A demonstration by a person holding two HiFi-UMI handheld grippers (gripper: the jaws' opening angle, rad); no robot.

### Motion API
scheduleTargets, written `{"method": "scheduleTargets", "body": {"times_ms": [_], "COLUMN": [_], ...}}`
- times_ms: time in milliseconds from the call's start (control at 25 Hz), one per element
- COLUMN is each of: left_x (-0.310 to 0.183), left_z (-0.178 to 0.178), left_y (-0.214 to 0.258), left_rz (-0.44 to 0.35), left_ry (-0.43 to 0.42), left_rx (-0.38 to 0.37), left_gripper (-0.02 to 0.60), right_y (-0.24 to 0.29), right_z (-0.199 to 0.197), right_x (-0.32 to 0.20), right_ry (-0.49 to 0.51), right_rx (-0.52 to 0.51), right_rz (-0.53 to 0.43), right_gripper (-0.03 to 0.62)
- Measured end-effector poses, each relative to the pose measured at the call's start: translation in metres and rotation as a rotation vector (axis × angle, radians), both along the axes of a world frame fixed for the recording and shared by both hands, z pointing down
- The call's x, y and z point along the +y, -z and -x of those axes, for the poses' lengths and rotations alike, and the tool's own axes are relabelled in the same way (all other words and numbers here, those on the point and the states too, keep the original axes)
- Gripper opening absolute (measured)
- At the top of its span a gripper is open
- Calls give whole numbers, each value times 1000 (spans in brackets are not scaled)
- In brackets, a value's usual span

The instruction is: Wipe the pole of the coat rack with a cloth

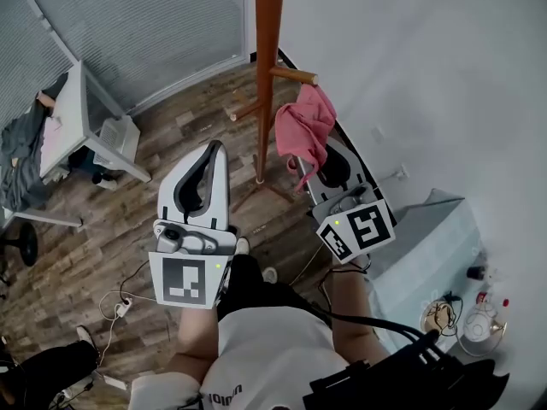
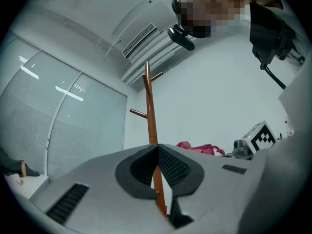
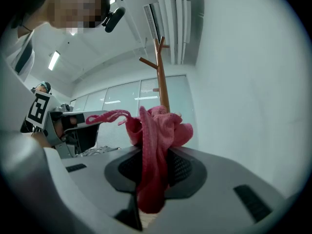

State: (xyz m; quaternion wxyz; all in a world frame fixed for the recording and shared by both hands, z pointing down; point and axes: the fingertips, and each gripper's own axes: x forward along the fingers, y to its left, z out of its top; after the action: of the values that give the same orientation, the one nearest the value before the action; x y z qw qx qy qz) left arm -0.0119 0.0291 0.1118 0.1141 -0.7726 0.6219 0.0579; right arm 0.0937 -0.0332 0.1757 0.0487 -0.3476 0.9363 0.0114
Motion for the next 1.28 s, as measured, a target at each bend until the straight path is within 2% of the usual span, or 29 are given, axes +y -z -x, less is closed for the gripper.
{"method": "scheduleTargets", "body": {"times_ms": [480, 840, 1280], "left_x": [-32, -48, -55], "left_z": [15, 13, 23], "left_y": [-8, -29, -52], "left_rz": [-2, 54, 115], "left_ry": [-66, -114, -100], "left_rx": [14, 16, 24], "left_gripper": [12, 12, 12], "right_y": [-24, -41, -62], "right_z": [15, 21, 27], "right_x": [-43, -60, -67], "right_ry": [-83, -90, -104], "right_rx": [106, 135, 166], "right_rz": [2, 35, 74], "right_gripper": [100, 100, 101]}}
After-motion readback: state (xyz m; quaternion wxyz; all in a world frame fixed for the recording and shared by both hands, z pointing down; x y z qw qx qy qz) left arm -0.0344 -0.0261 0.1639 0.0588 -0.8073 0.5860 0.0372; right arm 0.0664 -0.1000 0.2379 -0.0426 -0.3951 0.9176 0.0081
